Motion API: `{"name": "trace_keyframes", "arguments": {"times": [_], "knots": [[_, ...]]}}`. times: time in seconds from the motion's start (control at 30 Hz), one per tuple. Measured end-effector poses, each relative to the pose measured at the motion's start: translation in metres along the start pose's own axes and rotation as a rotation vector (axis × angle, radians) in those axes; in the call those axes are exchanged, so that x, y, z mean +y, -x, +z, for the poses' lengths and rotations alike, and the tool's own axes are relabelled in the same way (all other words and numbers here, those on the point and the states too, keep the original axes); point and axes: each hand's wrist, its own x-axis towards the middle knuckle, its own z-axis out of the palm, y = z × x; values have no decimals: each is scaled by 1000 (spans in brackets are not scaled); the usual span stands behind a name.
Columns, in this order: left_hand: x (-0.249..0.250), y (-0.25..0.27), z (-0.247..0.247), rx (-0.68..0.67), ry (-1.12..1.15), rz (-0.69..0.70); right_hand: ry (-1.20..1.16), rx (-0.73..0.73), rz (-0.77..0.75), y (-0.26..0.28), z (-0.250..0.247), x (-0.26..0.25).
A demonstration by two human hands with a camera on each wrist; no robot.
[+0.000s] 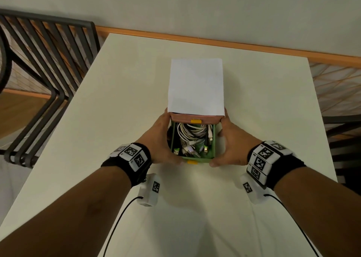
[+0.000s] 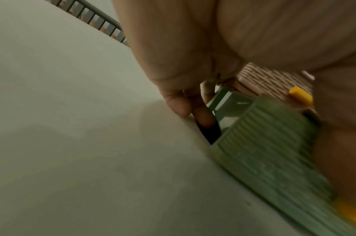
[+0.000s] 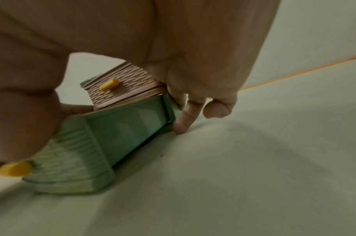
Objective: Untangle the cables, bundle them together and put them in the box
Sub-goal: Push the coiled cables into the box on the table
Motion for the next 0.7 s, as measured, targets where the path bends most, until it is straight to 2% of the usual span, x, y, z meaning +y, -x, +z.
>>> {"name": "trace_keyframes", "arguments": {"times": [0.2,0.4,0.7], "knots": [[5,1,2,26,53,-33,-112,48,-42,4,-2,-1],[15,6,-9,-36,41,-87,-110,43,-43,6,0,-1],[17,2,-10,23,-16,-137,-109,74,-19,5,-2,-6]]}}
